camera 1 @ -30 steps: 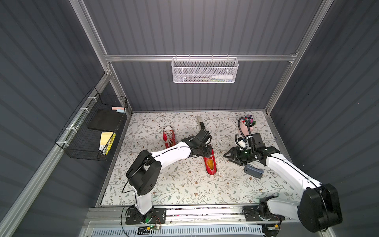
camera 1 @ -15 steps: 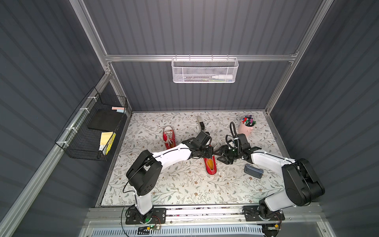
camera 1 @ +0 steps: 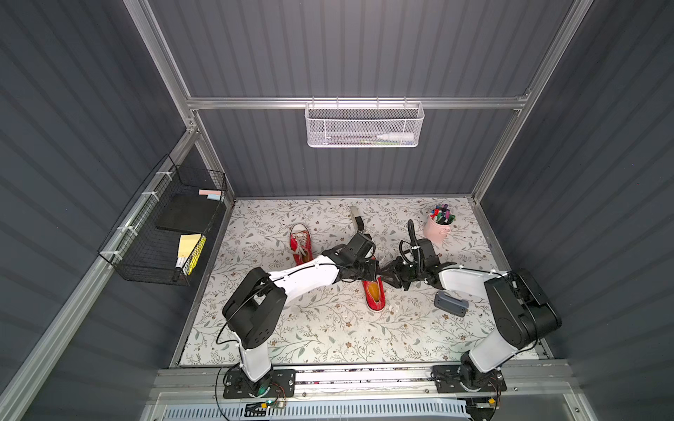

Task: Remove the insole from the shoe
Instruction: Untie the shoelace on the shoe.

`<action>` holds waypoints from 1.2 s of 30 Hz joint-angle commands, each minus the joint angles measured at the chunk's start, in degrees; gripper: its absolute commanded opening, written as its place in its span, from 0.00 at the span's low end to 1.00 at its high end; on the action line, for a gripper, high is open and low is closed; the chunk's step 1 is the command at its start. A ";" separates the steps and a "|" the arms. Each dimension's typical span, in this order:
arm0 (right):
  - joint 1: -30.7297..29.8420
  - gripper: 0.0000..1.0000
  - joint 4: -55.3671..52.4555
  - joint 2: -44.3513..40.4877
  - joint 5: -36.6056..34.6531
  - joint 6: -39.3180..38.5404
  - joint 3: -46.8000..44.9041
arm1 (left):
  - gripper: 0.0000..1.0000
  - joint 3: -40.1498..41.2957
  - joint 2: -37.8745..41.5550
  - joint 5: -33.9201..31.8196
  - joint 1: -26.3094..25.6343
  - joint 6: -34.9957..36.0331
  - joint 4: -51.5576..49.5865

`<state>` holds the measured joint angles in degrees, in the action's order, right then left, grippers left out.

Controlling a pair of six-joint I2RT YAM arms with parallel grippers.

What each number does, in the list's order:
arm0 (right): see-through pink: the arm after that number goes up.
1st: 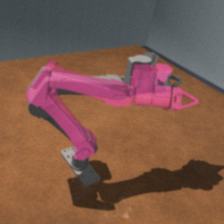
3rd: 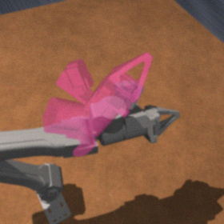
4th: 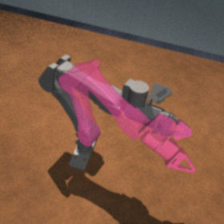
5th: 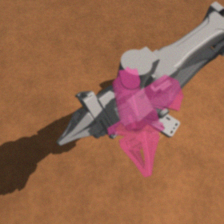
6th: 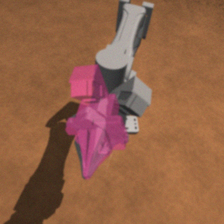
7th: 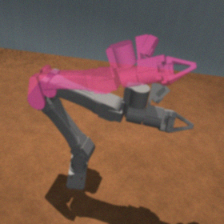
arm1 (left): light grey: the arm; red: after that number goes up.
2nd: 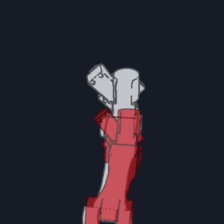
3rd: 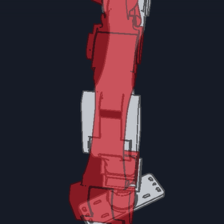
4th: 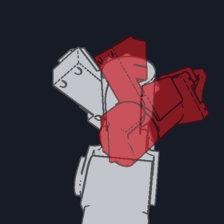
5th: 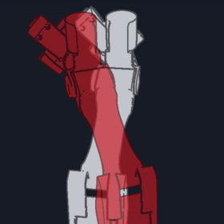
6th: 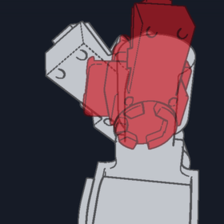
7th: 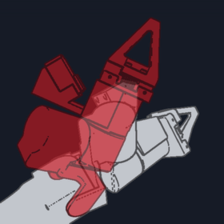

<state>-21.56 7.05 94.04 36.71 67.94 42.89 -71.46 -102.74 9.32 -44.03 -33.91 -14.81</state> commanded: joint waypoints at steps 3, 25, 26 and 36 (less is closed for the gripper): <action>-0.41 0.07 1.44 -0.77 -0.04 1.33 1.07 | 0.05 0.79 2.53 -1.53 0.45 -1.09 -0.40; -0.37 0.00 -23.57 -17.17 -6.97 -12.44 6.26 | 0.85 -5.16 -5.71 -6.31 6.50 -18.95 -8.29; -0.41 0.00 -24.89 -17.83 -7.24 -13.17 7.01 | 0.84 -5.43 -6.43 -6.08 6.50 -19.00 -8.47; -0.67 0.00 -36.00 -26.08 -8.14 -22.29 15.13 | 0.64 -6.51 -11.13 -6.24 6.57 -16.45 -10.69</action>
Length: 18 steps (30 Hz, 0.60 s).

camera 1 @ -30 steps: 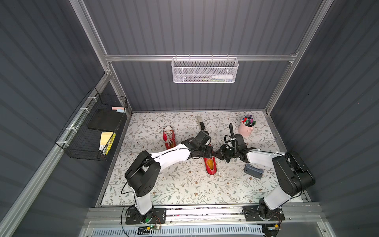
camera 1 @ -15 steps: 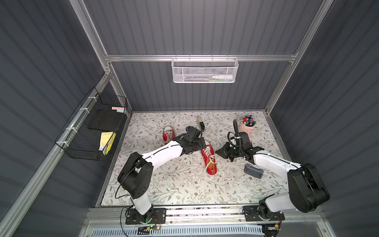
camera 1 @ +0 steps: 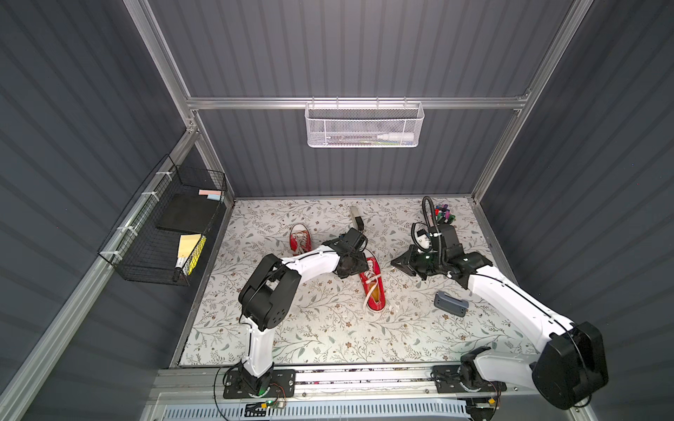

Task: Remove the insole from the shoe
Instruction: Untie the shoelace on the shoe.

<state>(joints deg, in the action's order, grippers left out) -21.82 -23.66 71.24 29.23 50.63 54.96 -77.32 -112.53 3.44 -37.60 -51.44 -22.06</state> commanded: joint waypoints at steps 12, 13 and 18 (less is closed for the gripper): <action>-0.85 0.00 -4.77 -8.39 0.32 -8.94 6.23 | 0.59 -1.24 -2.77 -0.11 0.16 1.41 -3.07; -0.85 0.00 -4.80 -7.83 0.47 -9.10 5.87 | 0.60 -1.34 -2.75 -0.19 0.16 1.41 -3.12; -1.02 0.00 0.12 -3.39 0.38 -9.18 4.33 | 0.72 -0.55 2.12 -5.98 0.16 1.58 -2.51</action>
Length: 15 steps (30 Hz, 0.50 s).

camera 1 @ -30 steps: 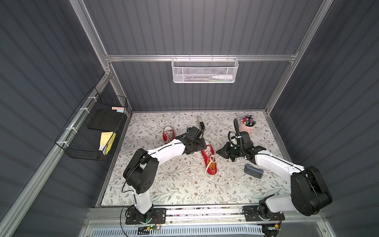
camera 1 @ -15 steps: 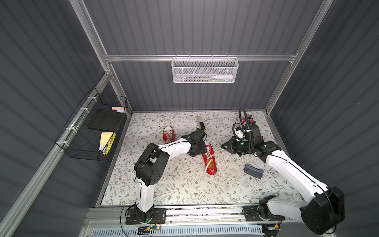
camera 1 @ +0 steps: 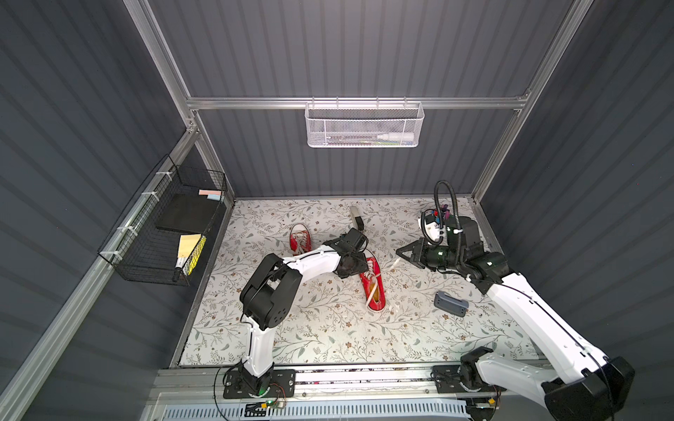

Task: Remove the insole from the shoe
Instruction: Untie the shoelace on the shoe.

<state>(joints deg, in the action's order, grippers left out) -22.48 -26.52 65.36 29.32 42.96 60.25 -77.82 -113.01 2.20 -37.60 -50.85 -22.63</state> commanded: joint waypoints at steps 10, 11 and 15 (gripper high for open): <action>-4.33 0.00 6.48 21.87 1.01 -5.15 12.41 | 0.74 16.11 28.65 -17.41 -0.36 -0.34 -5.15; -5.55 0.00 6.25 23.66 1.24 -5.61 13.90 | 0.74 17.51 31.26 -18.44 -0.36 -1.29 -6.05; -11.83 0.00 4.40 31.80 1.64 -7.16 20.24 | 0.74 20.41 40.09 -23.12 -0.36 -3.25 -10.43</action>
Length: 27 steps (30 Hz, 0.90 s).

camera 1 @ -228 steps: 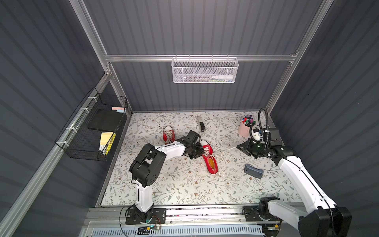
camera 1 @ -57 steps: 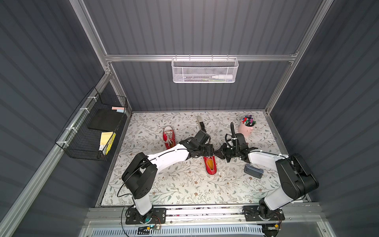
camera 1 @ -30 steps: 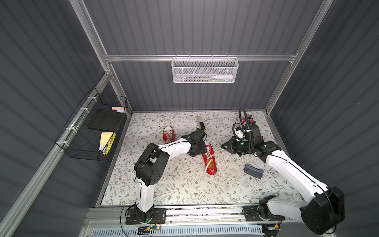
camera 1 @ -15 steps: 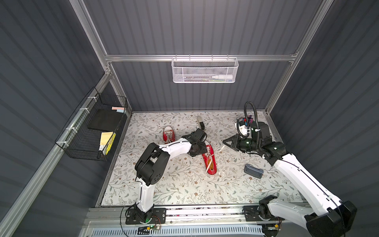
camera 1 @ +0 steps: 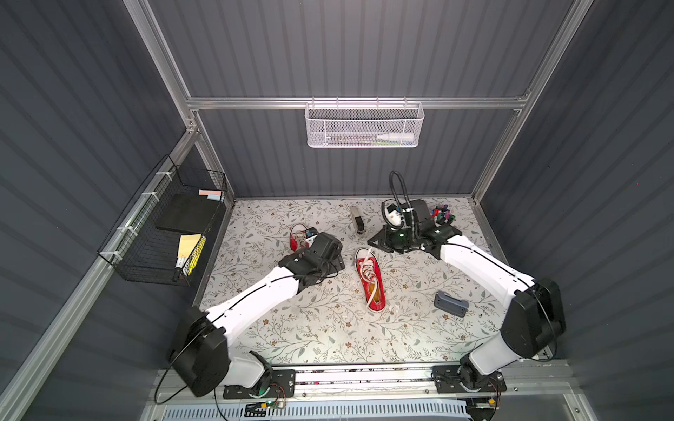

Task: Remove the insole from the shoe
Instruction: Untie the shoelace on the shoe.

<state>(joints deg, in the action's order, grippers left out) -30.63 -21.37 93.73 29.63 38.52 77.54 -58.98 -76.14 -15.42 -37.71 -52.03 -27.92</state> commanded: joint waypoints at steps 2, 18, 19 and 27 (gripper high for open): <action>-6.96 0.01 -2.10 6.95 1.13 -3.23 5.19 | 0.73 1.96 5.92 -4.72 -0.25 -2.74 -5.77; 3.23 0.67 -15.44 -3.76 -1.88 -7.63 -1.18 | 0.69 5.60 2.00 11.85 -12.48 13.60 2.77; 4.64 0.67 -15.90 -6.33 -2.73 -7.76 -3.11 | 0.69 4.63 -0.14 13.89 -13.24 14.55 3.44; 9.75 0.65 -19.35 -23.75 -8.92 -6.05 -16.75 | 0.69 -4.94 -13.34 17.54 -14.76 22.05 3.86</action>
<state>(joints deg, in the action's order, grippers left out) -21.54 -37.63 72.71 23.51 32.05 63.99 -59.46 -87.24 -0.54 -52.31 -34.76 -25.08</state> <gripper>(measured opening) 0.655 0.690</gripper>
